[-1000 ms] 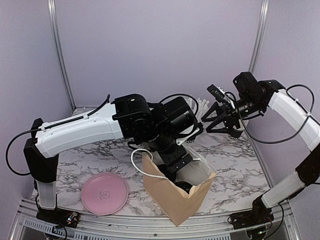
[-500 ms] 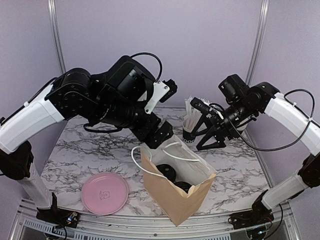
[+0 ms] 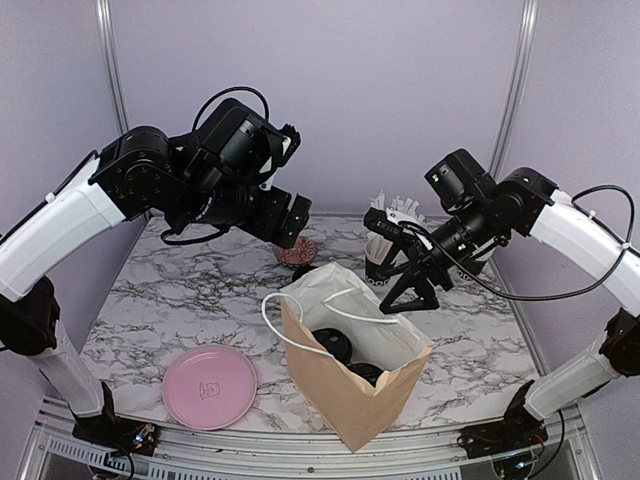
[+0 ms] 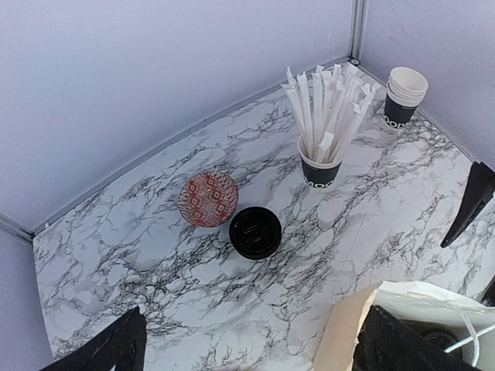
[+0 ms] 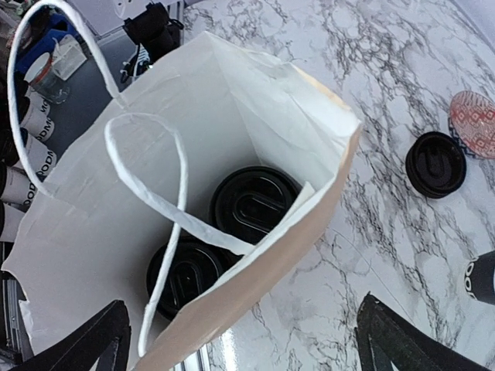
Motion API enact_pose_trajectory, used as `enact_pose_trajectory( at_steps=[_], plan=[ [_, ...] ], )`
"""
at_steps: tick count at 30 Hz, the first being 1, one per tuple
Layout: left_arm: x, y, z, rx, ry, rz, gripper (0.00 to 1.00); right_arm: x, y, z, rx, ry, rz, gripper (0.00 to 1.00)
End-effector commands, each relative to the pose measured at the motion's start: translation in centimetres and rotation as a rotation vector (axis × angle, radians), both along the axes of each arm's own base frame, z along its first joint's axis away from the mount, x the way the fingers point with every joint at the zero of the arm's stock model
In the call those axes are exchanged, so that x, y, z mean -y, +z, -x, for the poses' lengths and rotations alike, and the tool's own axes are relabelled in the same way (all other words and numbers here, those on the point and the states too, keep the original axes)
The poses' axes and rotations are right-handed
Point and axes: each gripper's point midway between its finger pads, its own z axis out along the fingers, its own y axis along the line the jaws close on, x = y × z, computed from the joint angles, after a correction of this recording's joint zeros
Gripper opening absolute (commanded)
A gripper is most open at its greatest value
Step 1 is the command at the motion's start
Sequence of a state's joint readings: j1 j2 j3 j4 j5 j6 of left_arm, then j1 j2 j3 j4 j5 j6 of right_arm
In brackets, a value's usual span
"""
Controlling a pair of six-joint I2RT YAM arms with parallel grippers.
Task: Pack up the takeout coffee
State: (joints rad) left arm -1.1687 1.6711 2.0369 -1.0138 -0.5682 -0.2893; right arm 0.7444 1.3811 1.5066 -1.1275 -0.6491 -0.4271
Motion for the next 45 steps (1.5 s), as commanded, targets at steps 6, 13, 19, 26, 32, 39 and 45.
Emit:
enact_pose_trajectory(
  at_steps=[6, 13, 19, 26, 32, 39, 45],
  plan=[
    [-2.3, 1.3, -1.6, 0.029, 0.117, 0.058, 0.99, -1.3, 0.6, -1.0, 0.065, -0.052, 0.039, 0.85],
    [-3.6, 1.1, -1.7, 0.034, 0.143, 0.049, 0.99, -1.7, 0.5, -1.2, 0.064, -0.038, 0.043, 0.48],
    [-4.6, 0.6, -1.6, 0.033, 0.161, 0.038, 0.99, -2.0, -0.8, -1.8, 0.058, -0.040, 0.085, 0.45],
    [-5.6, 0.1, -1.5, 0.038, 0.173, 0.018, 0.99, -2.8, 0.4, -3.8, 0.149, -0.046, 0.090, 0.05],
    [-6.1, -0.1, -1.5, 0.051, 0.165, -0.002, 0.99, -3.1, 1.7, -6.1, 0.309, -0.015, 0.116, 0.00],
    [-6.9, -0.7, -1.3, 0.054, 0.159, -0.017, 0.99, -3.9, 1.5, -5.2, 0.263, 0.050, 0.097, 0.08],
    [-7.8, -0.7, -1.1, 0.065, 0.168, -0.019, 0.99, -4.0, 2.0, -2.3, 0.167, 0.141, 0.035, 0.39]
  ],
)
